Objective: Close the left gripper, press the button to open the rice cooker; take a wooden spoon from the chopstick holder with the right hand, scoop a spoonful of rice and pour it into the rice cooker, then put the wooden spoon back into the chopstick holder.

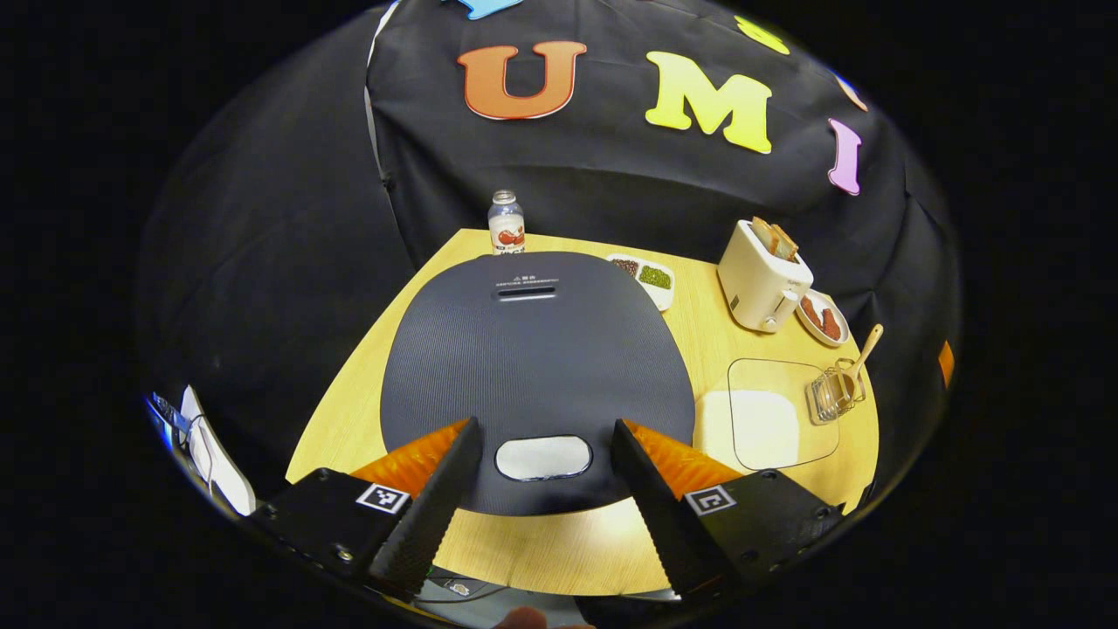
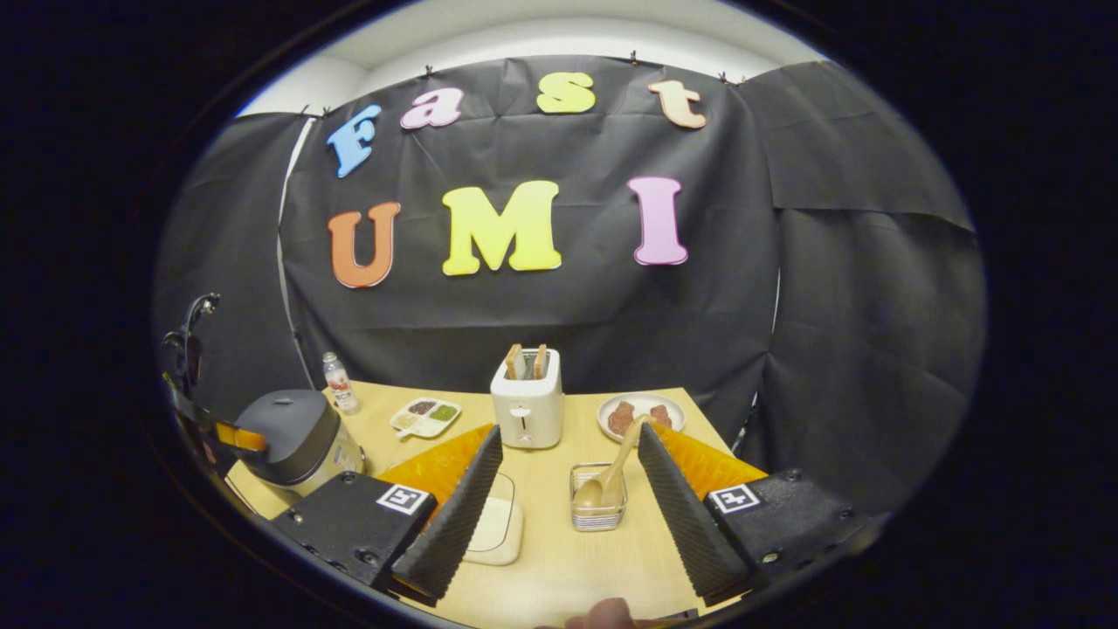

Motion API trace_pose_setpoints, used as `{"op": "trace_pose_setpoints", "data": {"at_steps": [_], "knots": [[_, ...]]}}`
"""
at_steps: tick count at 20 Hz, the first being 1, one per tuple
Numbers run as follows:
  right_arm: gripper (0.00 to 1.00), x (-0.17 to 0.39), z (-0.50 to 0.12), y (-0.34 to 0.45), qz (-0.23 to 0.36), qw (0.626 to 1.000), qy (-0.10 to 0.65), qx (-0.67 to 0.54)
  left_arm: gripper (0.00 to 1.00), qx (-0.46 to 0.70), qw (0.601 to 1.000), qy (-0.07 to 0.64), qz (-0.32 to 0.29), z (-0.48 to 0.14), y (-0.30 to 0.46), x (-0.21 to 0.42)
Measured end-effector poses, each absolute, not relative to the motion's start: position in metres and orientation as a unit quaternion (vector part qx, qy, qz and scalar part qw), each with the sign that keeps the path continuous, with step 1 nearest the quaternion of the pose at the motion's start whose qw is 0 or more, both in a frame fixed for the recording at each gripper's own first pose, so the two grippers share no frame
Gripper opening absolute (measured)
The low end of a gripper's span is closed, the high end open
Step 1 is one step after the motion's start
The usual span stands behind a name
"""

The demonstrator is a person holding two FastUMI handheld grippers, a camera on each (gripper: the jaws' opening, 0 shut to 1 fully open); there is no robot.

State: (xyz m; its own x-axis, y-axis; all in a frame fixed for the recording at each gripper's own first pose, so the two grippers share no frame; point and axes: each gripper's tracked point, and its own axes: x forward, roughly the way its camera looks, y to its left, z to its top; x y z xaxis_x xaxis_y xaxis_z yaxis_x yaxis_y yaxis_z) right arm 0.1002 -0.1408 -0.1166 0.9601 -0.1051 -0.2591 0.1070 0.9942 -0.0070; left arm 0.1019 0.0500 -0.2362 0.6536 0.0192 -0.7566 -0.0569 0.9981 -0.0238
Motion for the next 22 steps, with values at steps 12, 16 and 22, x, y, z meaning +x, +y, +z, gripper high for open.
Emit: {"op": "trace_pose_setpoints", "data": {"at_steps": [12, 16, 22], "knots": [[0.94, 0.099, -0.068, -0.139, -0.051, 0.995, 0.086, -0.001, 0.96, -0.008, 0.960, 0.279, -0.007, -0.153, 0.021, 0.114], [0.94, 0.091, -0.055, -0.126, -0.040, 0.996, 0.077, -0.002, 0.95, -0.009, 0.985, 0.167, -0.031, -0.069, -0.006, 0.109], [0.94, 0.063, -0.015, -0.109, -0.038, 0.998, 0.039, 0.007, 0.95, -0.004, 0.997, 0.049, -0.055, 0.003, -0.030, 0.065]]}}
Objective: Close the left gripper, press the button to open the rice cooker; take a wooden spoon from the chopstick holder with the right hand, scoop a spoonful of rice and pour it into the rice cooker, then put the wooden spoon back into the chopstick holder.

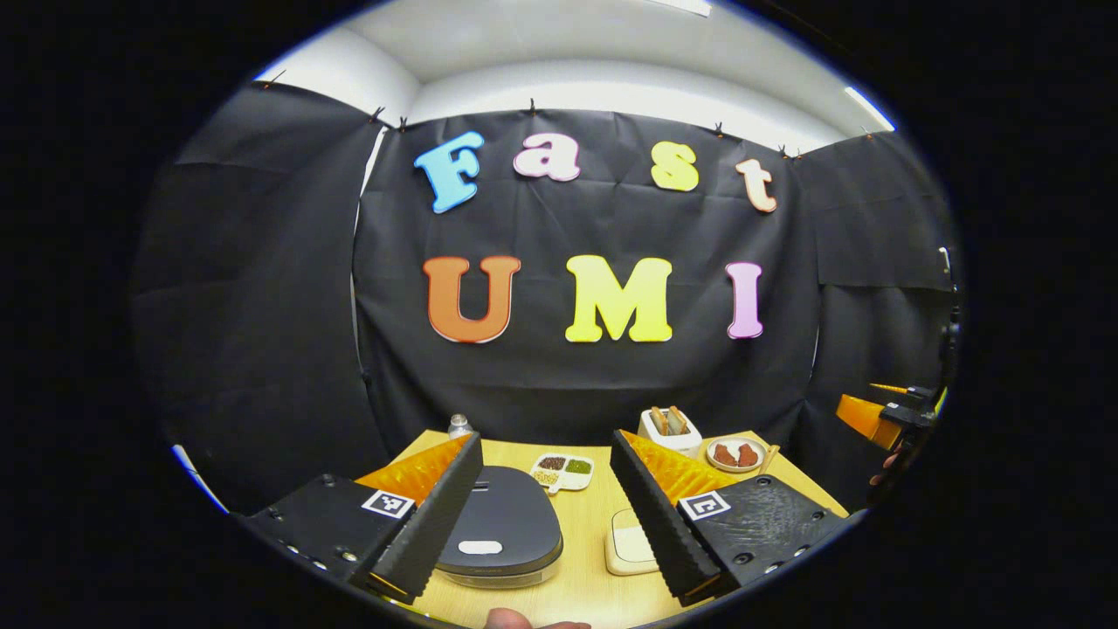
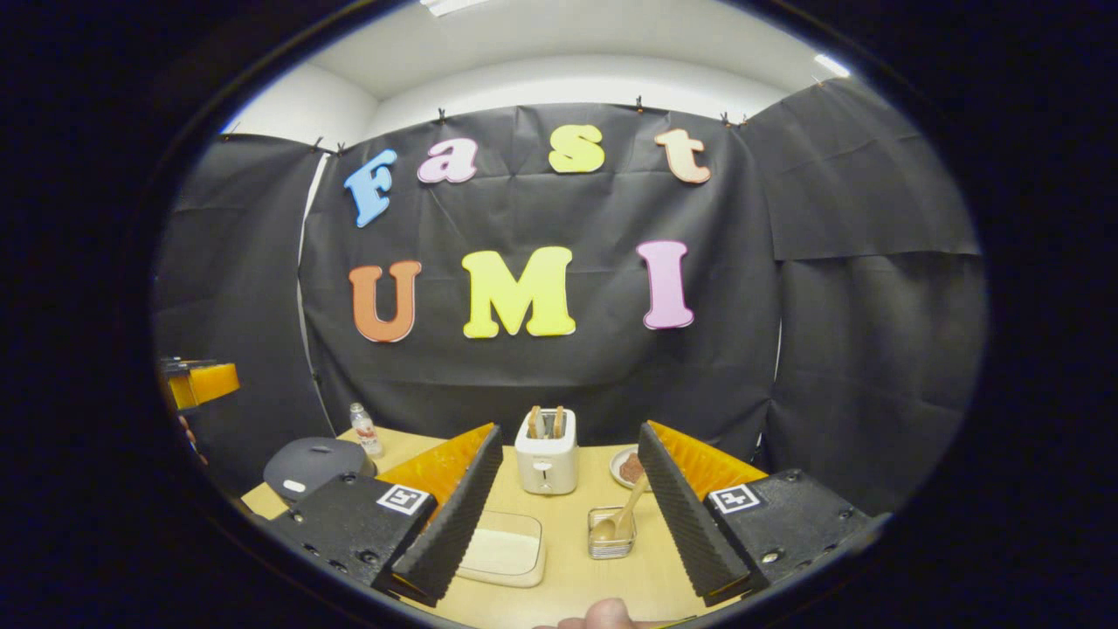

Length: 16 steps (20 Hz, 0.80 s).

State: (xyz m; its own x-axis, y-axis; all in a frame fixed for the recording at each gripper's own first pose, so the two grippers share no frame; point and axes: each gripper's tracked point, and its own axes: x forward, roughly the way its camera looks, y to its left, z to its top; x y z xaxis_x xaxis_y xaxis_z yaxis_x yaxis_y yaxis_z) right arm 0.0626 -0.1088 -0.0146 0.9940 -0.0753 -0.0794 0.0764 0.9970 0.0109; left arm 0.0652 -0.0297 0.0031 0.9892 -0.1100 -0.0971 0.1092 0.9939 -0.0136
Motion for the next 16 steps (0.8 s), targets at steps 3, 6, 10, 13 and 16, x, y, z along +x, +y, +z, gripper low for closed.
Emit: {"op": "trace_pose_setpoints", "data": {"at_steps": [3, 6, 10, 13, 16], "knots": [[1.00, 0.043, -0.003, -0.099, -0.042, 0.999, 0.026, 0.008, 0.95, 0.014, 0.997, 0.035, -0.061, 0.001, -0.041, 0.039], [1.00, 0.019, -0.005, -0.082, -0.037, 0.999, 0.023, 0.004, 0.84, 0.041, 0.997, 0.026, -0.066, -0.002, -0.049, 0.012], [1.00, -0.009, -0.016, -0.068, -0.037, 0.999, 0.022, -0.002, 0.97, 0.042, 0.996, 0.008, -0.075, -0.001, -0.060, -0.016], [1.00, -0.026, -0.027, -0.056, -0.032, 0.999, 0.027, -0.002, 0.96, 0.046, 0.995, -0.009, -0.088, 0.001, -0.072, -0.033], [0.93, -0.033, -0.035, -0.050, -0.028, 0.999, 0.034, -0.003, 0.96, 0.054, 0.994, -0.005, -0.091, -0.005, -0.069, -0.033]]}}
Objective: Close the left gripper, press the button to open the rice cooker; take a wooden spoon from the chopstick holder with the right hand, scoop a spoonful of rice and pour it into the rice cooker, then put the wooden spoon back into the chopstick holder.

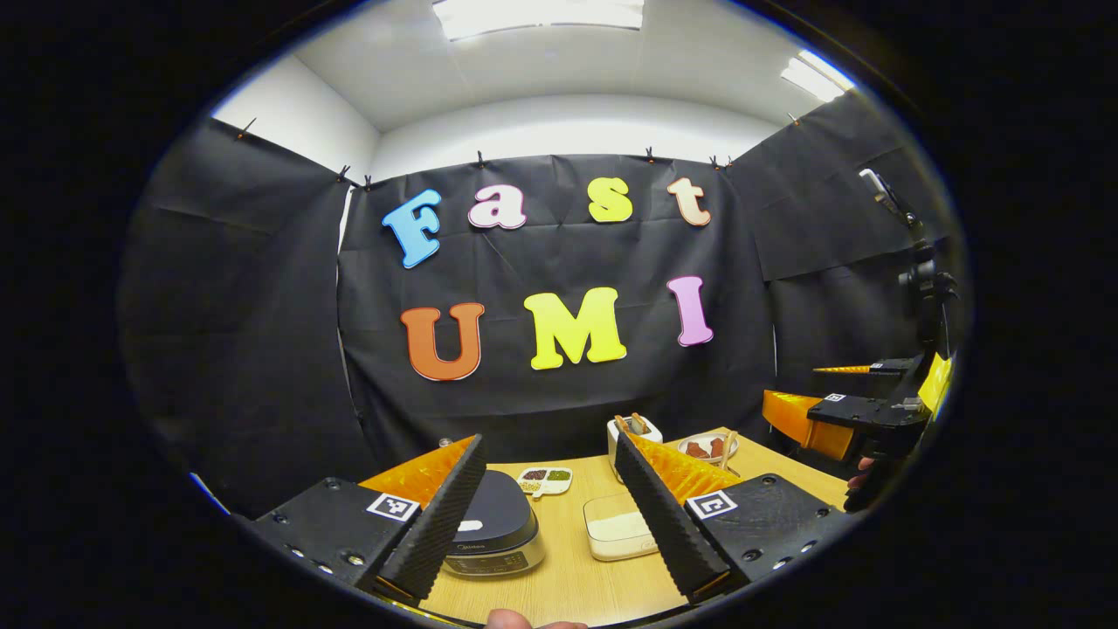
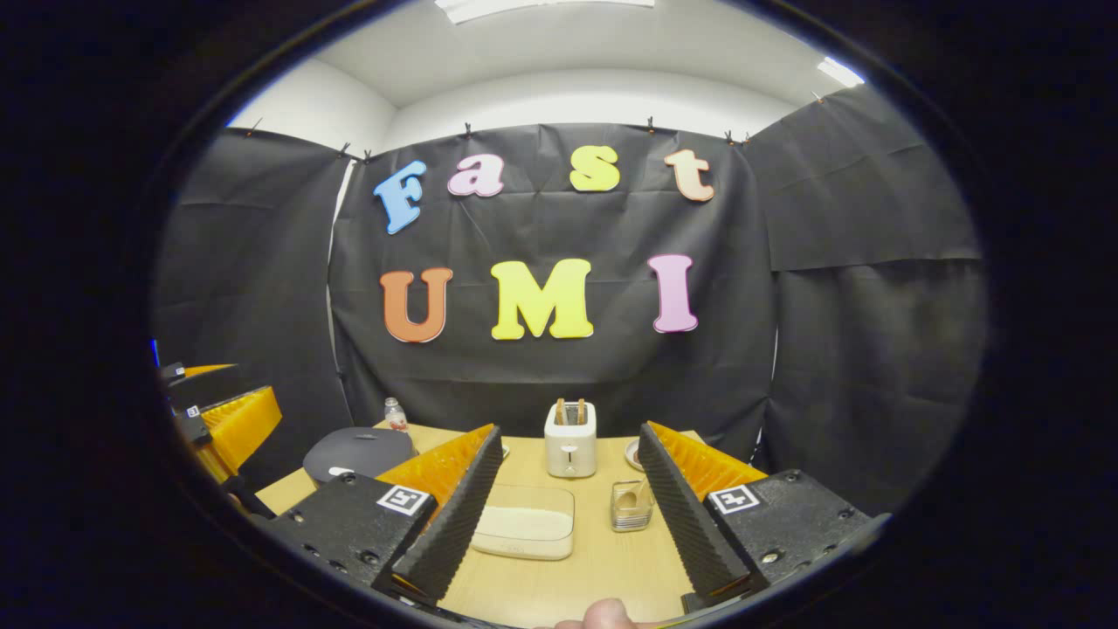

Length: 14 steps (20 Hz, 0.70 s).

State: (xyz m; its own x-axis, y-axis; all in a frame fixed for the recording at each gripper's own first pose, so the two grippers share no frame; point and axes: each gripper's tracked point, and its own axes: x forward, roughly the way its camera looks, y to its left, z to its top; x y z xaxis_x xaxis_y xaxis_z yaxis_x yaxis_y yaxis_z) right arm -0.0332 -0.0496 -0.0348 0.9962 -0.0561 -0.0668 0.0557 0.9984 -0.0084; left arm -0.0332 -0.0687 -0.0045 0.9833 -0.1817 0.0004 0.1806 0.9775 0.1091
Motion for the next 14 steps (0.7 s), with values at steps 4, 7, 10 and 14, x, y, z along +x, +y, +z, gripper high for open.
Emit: {"op": "trace_pose_setpoints", "data": {"at_steps": [4, 7, 10, 14], "knots": [[1.00, -0.0311, -0.0350, -0.0458, -0.021, 0.999, 0.037, -0.001, 0.96, 0.041, 0.995, -0.004, -0.089, -0.0042, -0.0688, -0.0338], [1.00, -0.0276, -0.0331, -0.0434, -0.017, 0.999, 0.038, 0.002, 0.96, 0.036, 0.996, -0.007, -0.080, -0.0028, -0.0662, -0.0320], [1.00, -0.0288, -0.0314, -0.0440, -0.016, 0.999, 0.036, -0.002, 0.96, 0.030, 0.997, -0.010, -0.070, -0.0005, -0.0635, -0.0298], [1.00, -0.0320, -0.0320, -0.0440, -0.015, 0.999, 0.040, -0.001, 0.96, 0.022, 0.997, -0.008, -0.073, -0.0034, -0.0696, -0.0322]]}}
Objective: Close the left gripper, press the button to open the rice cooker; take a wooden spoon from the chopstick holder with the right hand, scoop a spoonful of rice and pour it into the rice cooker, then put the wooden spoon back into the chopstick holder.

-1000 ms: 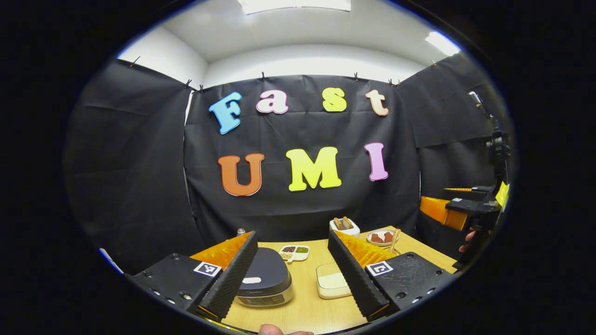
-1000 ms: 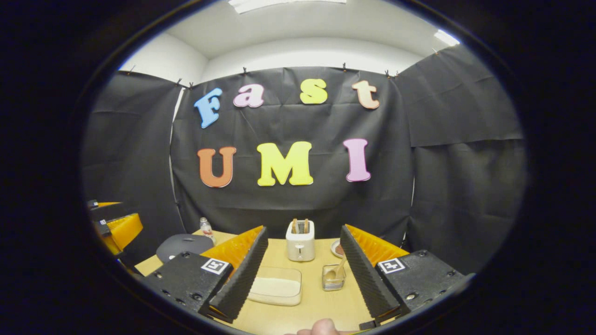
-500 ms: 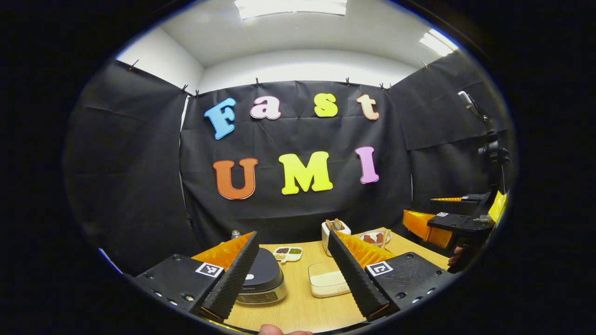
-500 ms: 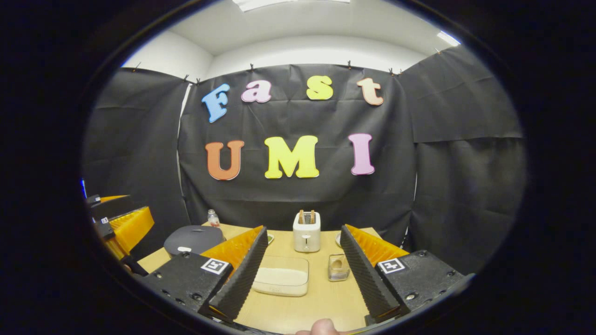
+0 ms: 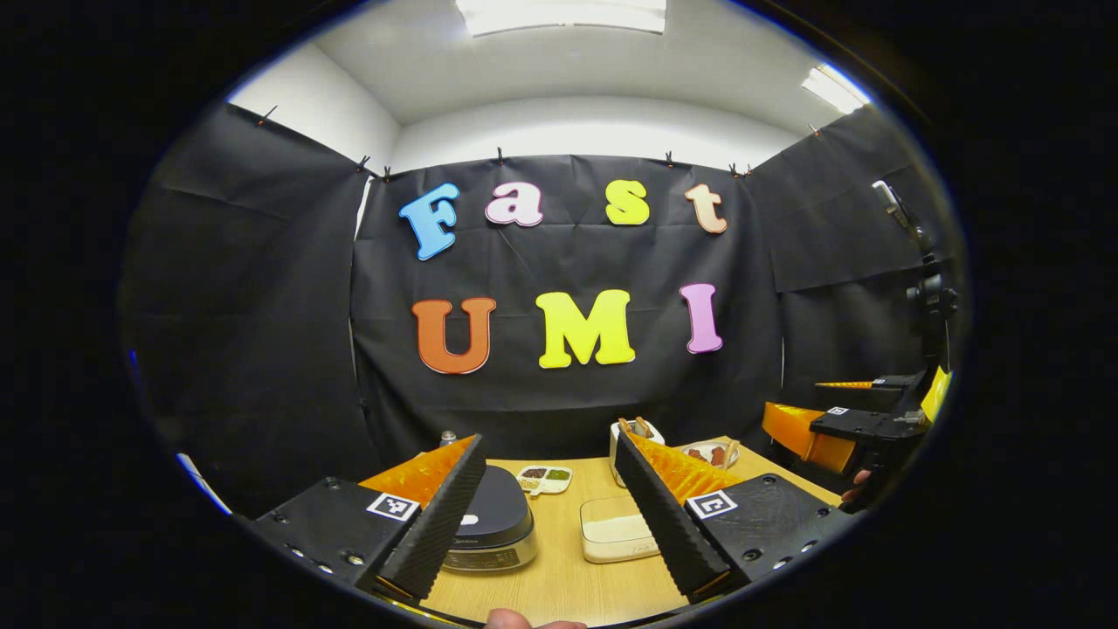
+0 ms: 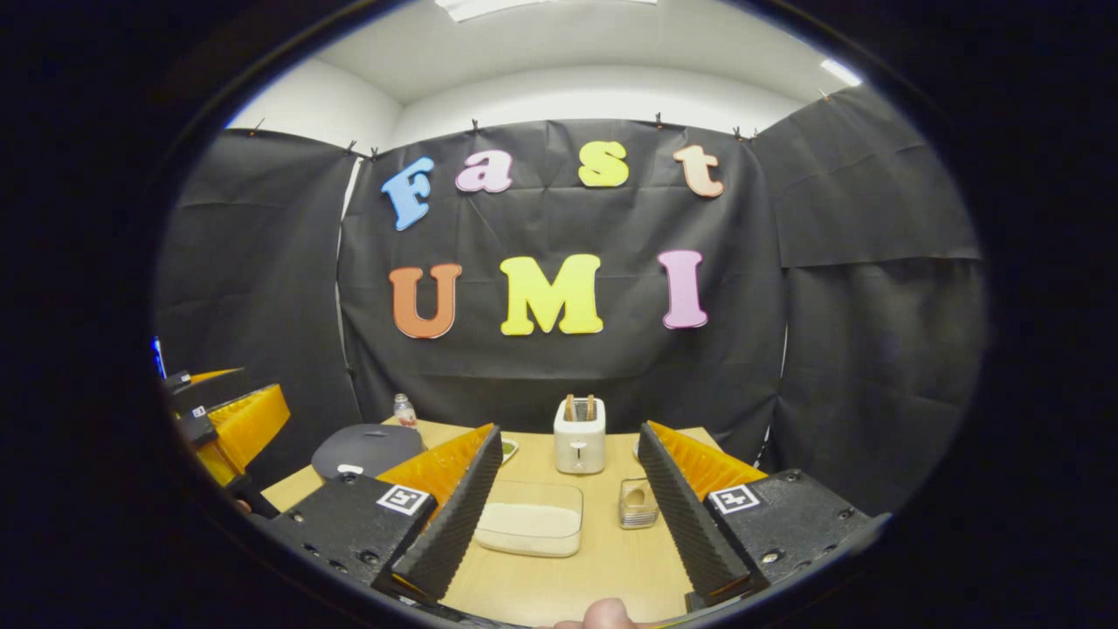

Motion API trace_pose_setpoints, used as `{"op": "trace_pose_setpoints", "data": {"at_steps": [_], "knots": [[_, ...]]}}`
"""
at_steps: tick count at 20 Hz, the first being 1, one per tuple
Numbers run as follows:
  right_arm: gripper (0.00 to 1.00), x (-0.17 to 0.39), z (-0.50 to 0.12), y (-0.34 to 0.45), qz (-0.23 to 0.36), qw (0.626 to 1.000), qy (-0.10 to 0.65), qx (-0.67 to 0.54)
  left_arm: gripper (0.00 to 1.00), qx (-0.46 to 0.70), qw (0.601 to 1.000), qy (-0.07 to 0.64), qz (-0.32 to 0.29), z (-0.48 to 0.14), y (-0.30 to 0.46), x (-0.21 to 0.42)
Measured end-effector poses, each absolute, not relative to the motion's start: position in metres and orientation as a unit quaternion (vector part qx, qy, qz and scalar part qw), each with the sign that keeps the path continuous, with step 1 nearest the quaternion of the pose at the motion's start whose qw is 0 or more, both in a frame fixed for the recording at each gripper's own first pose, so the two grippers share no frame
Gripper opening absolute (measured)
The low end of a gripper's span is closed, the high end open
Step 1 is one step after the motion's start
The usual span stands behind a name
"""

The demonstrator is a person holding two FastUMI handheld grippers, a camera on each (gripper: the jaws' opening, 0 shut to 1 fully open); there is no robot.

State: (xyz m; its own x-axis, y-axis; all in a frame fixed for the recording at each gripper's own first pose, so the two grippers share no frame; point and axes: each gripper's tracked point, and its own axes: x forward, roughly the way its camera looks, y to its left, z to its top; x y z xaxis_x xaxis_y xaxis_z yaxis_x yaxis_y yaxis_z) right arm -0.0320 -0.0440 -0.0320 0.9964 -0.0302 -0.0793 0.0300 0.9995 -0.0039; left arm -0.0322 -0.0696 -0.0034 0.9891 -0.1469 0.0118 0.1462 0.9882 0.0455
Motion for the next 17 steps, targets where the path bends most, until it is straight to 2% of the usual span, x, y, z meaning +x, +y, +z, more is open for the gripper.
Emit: {"op": "trace_pose_setpoints", "data": {"at_steps": [3, 4, 5, 6, 7, 8, 9, 17], "knots": [[1.00, -0.035, -0.025, -0.045, -0.017, 0.999, 0.033, -0.003, 0.96, 0.022, 0.997, -0.008, -0.071, -0.001, -0.068, -0.033], [0.94, -0.035, -0.025, -0.044, -0.016, 0.999, 0.032, -0.004, 0.96, 0.022, 0.997, -0.010, -0.070, -0.001, -0.067, -0.034], [1.00, -0.034, -0.024, -0.043, -0.015, 0.999, 0.032, -0.004, 0.96, 0.022, 0.997, -0.011, -0.068, 0.000, -0.066, -0.034], [1.00, -0.034, -0.024, -0.042, -0.015, 0.999, 0.033, -0.003, 0.96, 0.021, 0.998, -0.012, -0.065, 0.000, -0.065, -0.034], [0.94, -0.034, -0.024, -0.040, -0.014, 0.999, 0.034, -0.002, 0.96, 0.020, 0.998, -0.013, -0.063, 0.001, -0.064, -0.034], [0.94, -0.033, -0.024, -0.039, -0.012, 0.999, 0.035, -0.002, 0.96, 0.019, 0.998, -0.013, -0.061, 0.001, -0.062, -0.034], [1.00, -0.033, -0.025, -0.037, -0.011, 0.999, 0.036, -0.003, 0.96, 0.015, 0.998, -0.012, -0.060, 0.001, -0.061, -0.033], [1.00, -0.028, -0.028, -0.026, -0.003, 0.999, 0.041, -0.004, 0.96, 0.008, 0.999, -0.007, -0.043, -0.002, -0.047, -0.031]]}}
